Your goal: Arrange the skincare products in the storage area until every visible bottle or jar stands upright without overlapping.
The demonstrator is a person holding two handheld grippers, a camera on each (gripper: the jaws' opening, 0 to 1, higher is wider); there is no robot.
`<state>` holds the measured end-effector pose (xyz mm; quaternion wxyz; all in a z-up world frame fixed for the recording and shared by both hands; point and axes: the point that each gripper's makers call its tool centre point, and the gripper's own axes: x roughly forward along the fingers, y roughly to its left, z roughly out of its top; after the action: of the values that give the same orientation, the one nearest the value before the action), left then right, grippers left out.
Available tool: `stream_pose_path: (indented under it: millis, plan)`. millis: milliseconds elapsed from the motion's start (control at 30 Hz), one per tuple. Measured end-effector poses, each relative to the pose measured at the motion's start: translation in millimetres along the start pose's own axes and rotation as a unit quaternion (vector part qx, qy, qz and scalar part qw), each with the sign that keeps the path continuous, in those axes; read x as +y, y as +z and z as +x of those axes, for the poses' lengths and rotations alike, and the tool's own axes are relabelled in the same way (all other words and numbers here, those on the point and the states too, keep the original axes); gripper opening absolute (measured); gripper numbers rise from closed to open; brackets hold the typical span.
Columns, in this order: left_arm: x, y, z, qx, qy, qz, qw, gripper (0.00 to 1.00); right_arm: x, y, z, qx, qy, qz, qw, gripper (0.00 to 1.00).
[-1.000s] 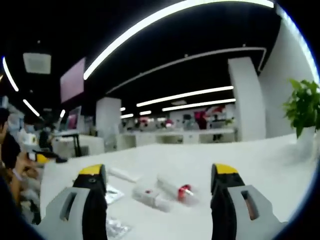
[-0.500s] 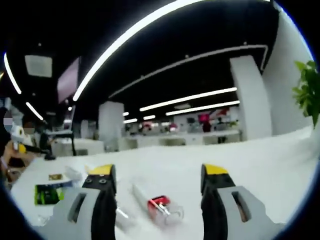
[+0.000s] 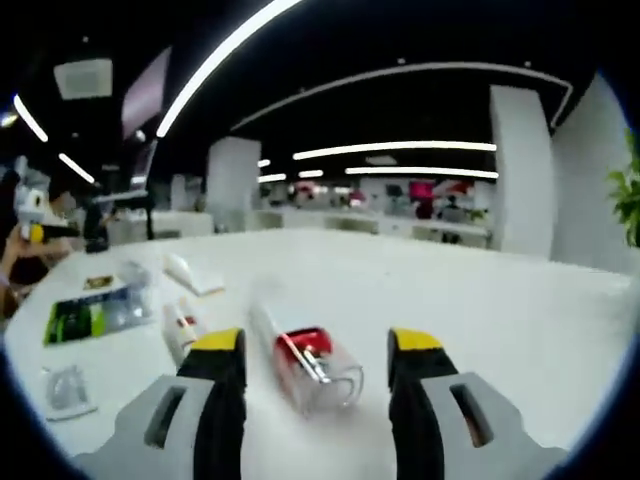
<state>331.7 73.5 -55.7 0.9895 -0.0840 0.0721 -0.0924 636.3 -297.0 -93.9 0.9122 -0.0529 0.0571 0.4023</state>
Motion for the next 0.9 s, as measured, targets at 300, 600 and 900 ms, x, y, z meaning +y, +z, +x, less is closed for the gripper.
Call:
stream_pose_path:
  millis: [300, 600, 900]
  plan:
    - [3.1, -2.5, 1.4, 0.007, 0.005, -0.004, 1.0, 0.99, -4.0, -9.4, 10.2, 0.033, 0.02, 0.048, 0.9981, 0.56]
    - [-3.0, 4.4, 4.7, 0.002, -0.003, 0.001, 1.0, 0.99, -6.8, -26.1, 7.4, 0.077, 0.018, 0.03, 0.9964, 0.45]
    - [-9.8, 9.9, 4.3, 0.001, -0.006, 0.012, 0.9999, 0.99, -4.2, -32.7, 7.1, 0.094, 0.014, 0.015, 0.9953, 0.37]
